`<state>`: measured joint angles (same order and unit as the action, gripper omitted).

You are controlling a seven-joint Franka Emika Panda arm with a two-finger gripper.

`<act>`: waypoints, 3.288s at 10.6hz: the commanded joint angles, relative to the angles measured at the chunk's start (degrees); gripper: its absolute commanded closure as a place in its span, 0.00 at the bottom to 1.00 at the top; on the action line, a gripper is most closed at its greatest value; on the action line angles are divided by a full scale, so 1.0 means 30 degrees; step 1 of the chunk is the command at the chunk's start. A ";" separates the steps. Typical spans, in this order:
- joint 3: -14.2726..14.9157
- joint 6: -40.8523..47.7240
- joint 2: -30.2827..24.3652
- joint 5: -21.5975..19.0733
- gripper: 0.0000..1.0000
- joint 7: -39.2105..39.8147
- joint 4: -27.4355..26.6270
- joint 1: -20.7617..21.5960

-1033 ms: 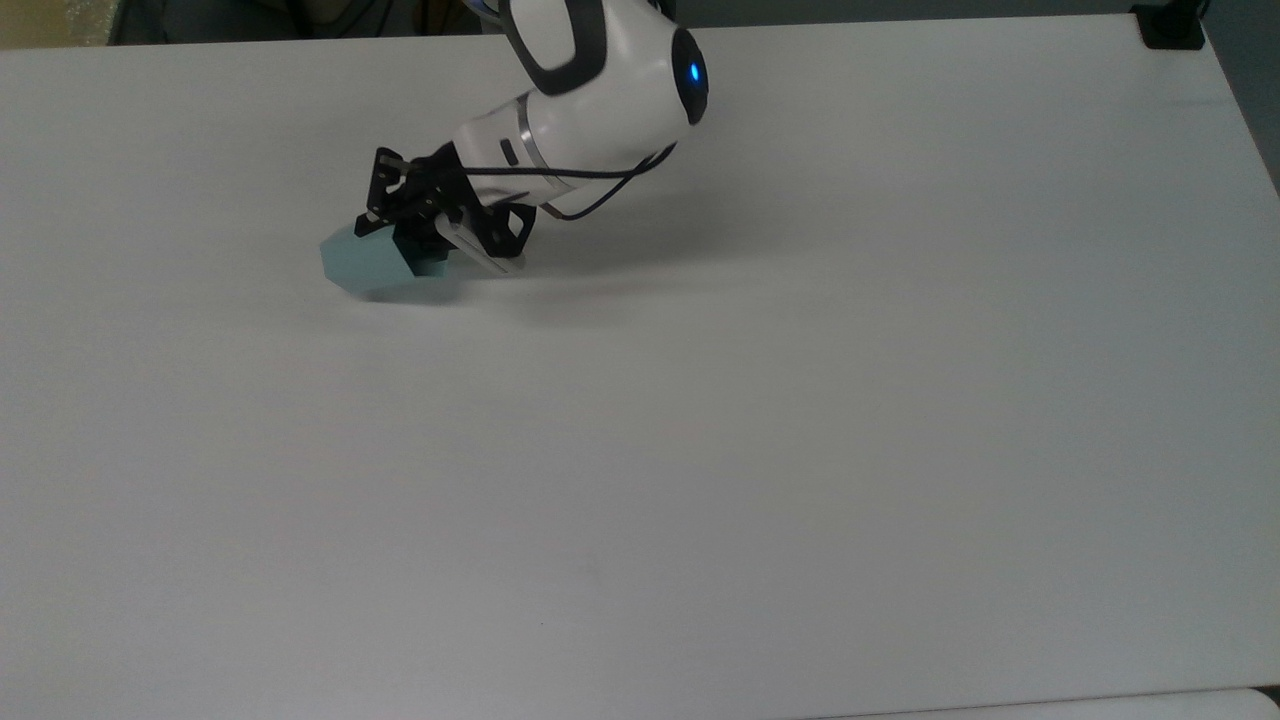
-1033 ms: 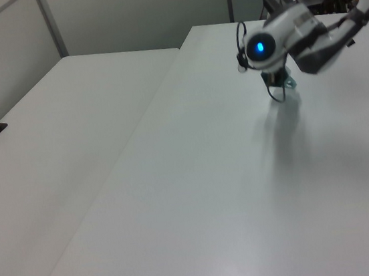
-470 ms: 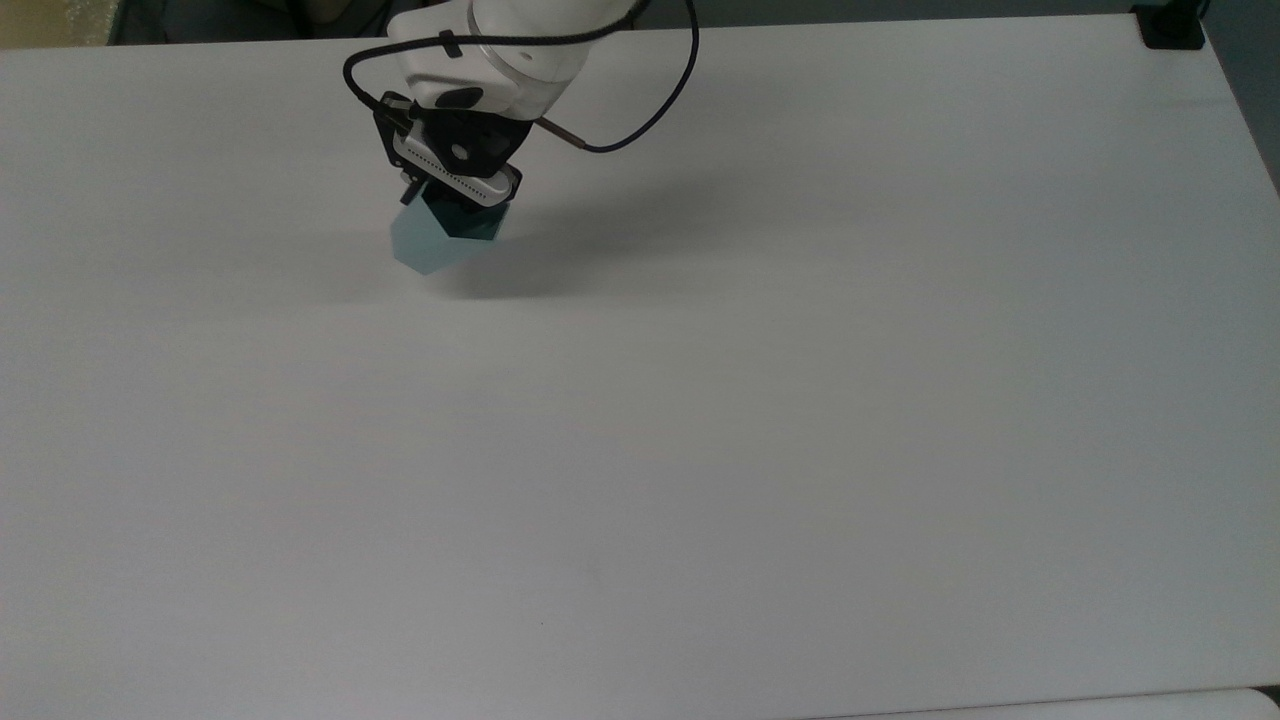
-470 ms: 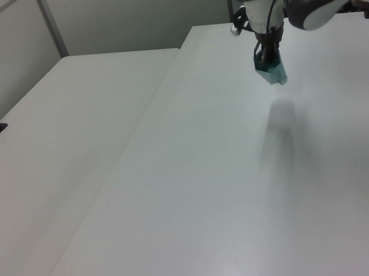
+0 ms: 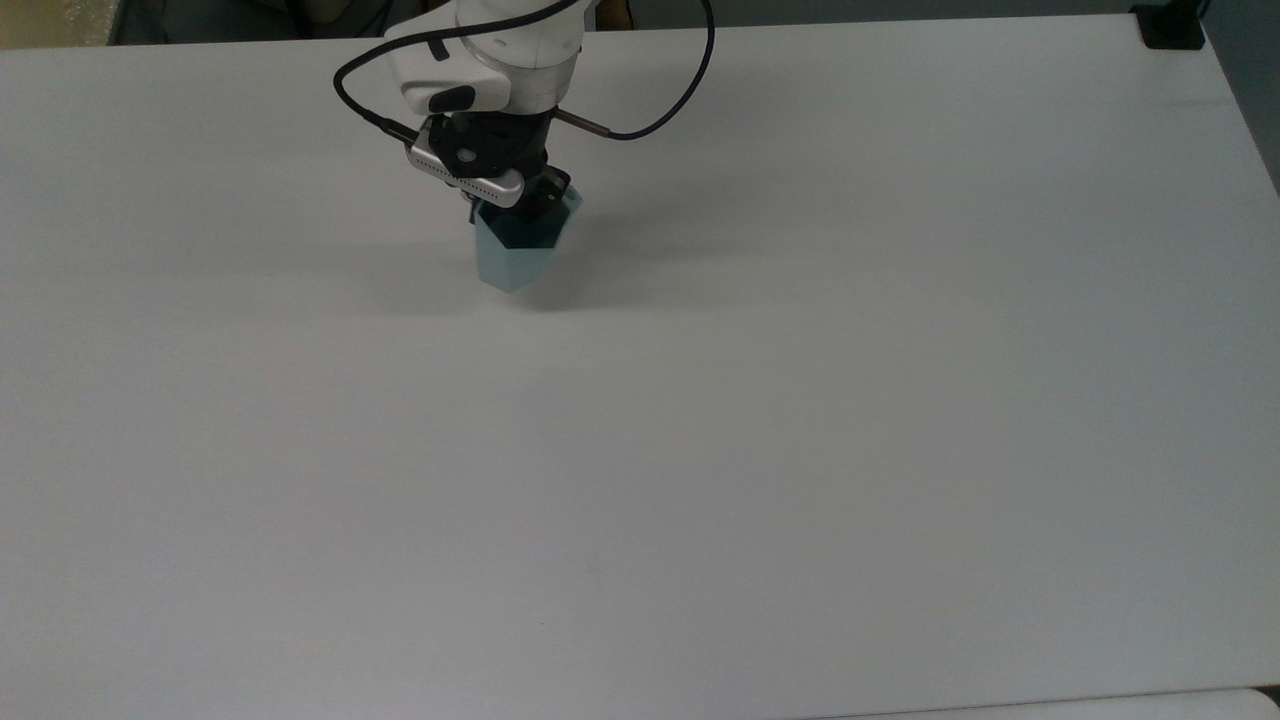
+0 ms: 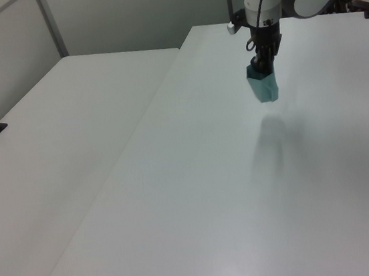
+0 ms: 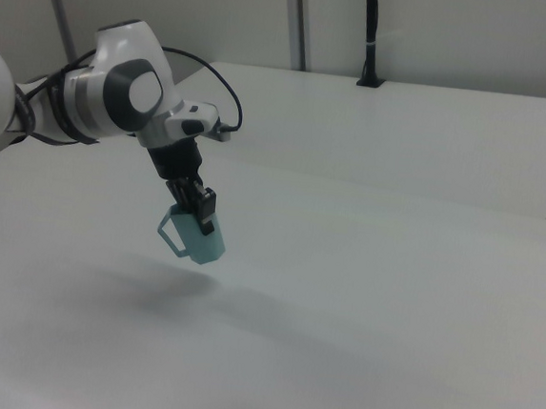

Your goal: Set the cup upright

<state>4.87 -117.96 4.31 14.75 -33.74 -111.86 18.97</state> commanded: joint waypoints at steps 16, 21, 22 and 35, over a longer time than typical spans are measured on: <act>-0.0013 -0.4714 0.0967 -0.4419 0.26 0.2398 -0.2412 -0.0581; 0.0017 -0.2372 -0.0437 -0.4419 0.00 0.2457 -0.0716 -0.0786; 0.0017 -0.1963 -0.0847 -0.4390 0.00 0.2631 -0.0161 -0.0786; 0.1687 0.8027 -0.3312 -0.5447 0.00 1.2887 0.5030 -0.2955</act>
<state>10.14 -97.75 -5.13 -3.43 4.10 -97.48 9.32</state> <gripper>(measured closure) 0.000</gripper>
